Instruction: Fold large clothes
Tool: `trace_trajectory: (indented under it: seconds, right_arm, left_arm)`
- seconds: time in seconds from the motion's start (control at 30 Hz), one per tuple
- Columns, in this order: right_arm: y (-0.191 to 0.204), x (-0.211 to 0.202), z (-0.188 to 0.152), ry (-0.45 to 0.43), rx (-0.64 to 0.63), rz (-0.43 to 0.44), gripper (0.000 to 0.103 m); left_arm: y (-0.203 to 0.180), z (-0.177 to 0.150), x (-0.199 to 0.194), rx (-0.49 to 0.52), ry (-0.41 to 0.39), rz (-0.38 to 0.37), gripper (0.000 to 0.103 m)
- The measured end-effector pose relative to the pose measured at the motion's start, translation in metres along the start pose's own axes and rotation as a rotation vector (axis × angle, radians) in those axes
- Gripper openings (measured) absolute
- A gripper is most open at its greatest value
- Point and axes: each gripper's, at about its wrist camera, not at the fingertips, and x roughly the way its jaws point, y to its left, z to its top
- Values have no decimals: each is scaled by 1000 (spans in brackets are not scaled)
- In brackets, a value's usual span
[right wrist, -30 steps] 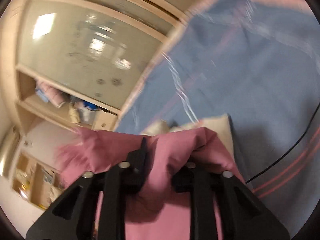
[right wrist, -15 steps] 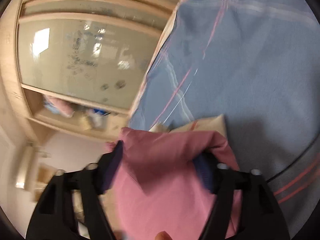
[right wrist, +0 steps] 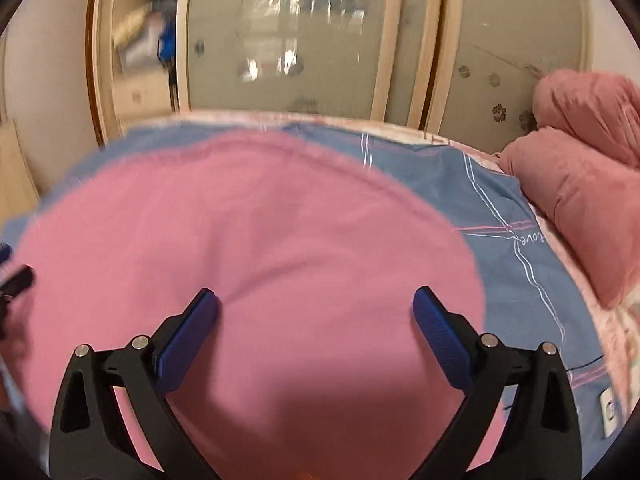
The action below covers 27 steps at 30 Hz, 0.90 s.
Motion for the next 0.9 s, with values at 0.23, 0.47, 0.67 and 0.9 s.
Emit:
trace_trajectory:
  seconds: [0.23, 0.47, 0.67, 0.9]
  right_arm:
    - [-100, 74, -10, 148, 378, -121, 102]
    - [-181, 86, -55, 254, 695, -159, 102]
    - [-106, 11, -28, 28, 473, -44, 101]
    - [22, -4, -15, 29, 97, 52, 101]
  left_arm:
    - [16, -8, 16, -36, 47, -18, 97]
    - [13, -10, 17, -18, 43, -1, 98]
    - [13, -11, 15, -18, 47, 8, 98]
    - [14, -12, 19, -12, 55, 16, 101]
